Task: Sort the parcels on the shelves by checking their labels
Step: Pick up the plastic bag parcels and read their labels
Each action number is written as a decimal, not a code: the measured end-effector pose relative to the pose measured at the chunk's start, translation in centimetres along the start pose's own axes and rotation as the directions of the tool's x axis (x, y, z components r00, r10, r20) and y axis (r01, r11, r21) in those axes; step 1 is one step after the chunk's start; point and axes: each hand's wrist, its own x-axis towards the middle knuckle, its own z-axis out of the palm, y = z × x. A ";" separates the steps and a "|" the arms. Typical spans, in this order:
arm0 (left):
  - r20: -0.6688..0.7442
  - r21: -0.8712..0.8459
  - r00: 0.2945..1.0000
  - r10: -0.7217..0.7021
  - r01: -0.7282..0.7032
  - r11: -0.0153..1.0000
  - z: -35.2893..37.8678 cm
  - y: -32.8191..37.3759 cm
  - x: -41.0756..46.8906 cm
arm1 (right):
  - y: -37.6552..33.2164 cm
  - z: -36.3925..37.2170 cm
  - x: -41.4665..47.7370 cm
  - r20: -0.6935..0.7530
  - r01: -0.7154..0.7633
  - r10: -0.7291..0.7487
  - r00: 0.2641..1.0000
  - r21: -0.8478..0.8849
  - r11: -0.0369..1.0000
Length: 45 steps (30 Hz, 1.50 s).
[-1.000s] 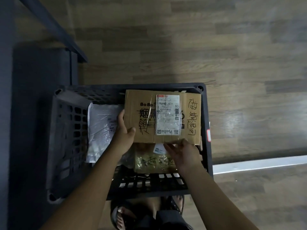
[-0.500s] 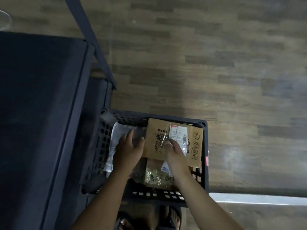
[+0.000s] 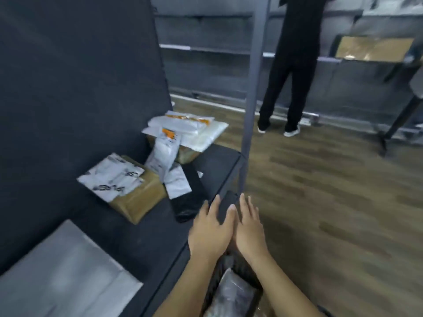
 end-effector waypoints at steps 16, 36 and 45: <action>-0.356 -0.094 0.884 -0.304 0.290 0.953 -21.4 -2.2 -12.7 | -16.5 -1.0 -9.9 0.258 0.392 -0.366 0.894 -0.056 0.918; -0.166 -0.392 0.855 -0.492 0.401 0.828 -22.3 -12.3 3.0 | -21.1 10.2 3.9 0.361 0.281 -0.265 0.894 0.008 0.960; -0.177 -0.571 0.787 -0.591 0.407 0.713 -21.8 -16.6 9.7 | -24.4 16.6 10.6 0.341 0.236 -0.179 0.923 -0.133 0.963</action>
